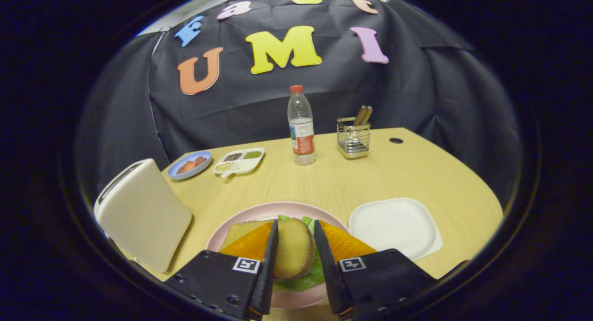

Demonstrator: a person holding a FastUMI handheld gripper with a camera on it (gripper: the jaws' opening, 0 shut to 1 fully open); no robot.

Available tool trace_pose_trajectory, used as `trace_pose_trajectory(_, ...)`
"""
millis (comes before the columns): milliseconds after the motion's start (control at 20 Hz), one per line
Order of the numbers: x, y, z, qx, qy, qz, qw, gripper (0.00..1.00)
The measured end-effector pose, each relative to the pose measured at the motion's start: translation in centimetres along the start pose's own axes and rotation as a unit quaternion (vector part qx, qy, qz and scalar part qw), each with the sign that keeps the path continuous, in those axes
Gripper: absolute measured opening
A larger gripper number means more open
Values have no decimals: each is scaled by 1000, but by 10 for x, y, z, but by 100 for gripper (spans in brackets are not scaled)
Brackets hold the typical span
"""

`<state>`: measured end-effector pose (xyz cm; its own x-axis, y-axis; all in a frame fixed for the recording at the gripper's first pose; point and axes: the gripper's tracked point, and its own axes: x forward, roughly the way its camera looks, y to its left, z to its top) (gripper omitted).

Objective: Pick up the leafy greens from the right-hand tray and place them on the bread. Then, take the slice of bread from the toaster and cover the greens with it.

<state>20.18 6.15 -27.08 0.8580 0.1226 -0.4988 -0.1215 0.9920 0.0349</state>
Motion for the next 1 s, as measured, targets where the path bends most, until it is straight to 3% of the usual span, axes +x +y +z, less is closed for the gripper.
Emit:
trace_pose_trajectory(200,-34,13,15,-9,-21,-7,1000,60)
trace_pose_trajectory(300,-58,17,28,-14,-42,-14,999,77)
trace_pose_trajectory(550,-128,36,56,-11,-92,-15,996,84)
trace_pose_trajectory(750,-191,57,70,-39,-131,-11,991,96)
trace_pose_trajectory(1000,-267,68,72,-61,-174,-19,983,94)
